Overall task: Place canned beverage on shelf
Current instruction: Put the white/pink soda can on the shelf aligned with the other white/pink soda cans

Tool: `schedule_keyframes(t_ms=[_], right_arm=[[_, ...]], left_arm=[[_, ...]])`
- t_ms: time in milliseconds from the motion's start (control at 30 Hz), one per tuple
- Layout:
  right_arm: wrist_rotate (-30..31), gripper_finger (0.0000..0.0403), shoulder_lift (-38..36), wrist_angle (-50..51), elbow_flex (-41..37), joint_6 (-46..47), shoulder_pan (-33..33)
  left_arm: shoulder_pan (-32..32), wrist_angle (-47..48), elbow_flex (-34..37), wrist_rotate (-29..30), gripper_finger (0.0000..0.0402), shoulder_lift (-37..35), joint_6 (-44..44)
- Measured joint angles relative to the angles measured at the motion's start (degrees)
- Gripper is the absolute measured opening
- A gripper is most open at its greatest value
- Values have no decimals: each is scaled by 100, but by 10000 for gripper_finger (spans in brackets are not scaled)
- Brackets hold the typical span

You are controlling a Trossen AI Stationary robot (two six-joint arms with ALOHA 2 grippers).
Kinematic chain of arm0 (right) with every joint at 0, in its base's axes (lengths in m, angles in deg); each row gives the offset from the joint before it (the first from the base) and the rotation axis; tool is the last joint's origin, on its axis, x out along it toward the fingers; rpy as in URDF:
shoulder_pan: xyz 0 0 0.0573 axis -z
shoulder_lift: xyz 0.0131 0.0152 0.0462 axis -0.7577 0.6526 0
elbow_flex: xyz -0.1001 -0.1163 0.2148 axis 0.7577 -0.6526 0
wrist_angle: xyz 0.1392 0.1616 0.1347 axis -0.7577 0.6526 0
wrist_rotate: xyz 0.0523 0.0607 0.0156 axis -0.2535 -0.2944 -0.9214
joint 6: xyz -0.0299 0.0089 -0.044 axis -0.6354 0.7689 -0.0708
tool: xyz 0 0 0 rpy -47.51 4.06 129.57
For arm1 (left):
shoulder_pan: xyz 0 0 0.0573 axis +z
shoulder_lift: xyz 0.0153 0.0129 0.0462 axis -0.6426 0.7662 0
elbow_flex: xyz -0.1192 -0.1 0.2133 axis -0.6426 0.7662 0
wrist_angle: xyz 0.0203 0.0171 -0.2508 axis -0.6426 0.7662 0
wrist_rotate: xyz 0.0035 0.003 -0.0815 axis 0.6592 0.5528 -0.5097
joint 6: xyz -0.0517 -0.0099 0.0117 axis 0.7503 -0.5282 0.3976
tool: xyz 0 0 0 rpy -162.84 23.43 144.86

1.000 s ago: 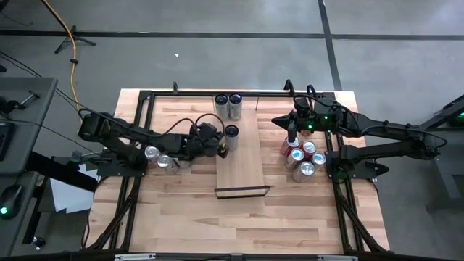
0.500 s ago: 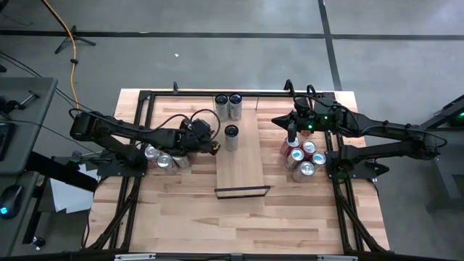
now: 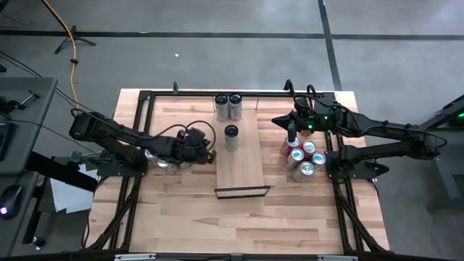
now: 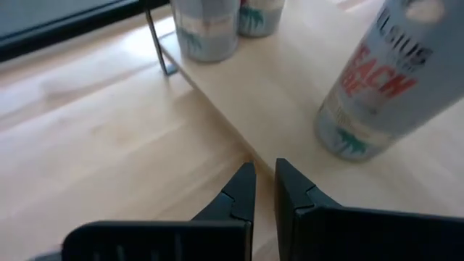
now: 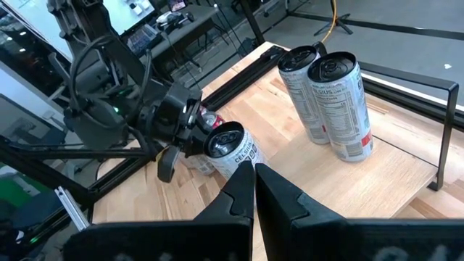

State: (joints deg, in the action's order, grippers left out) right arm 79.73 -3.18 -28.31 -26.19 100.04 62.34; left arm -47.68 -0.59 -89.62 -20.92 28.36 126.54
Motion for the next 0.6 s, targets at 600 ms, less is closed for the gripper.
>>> schedule_keyframes(t_ms=[600], right_arm=[[0,1,0,1,1,0,1]], left_arm=[[69,-732,111,-533,0,2,-697]])
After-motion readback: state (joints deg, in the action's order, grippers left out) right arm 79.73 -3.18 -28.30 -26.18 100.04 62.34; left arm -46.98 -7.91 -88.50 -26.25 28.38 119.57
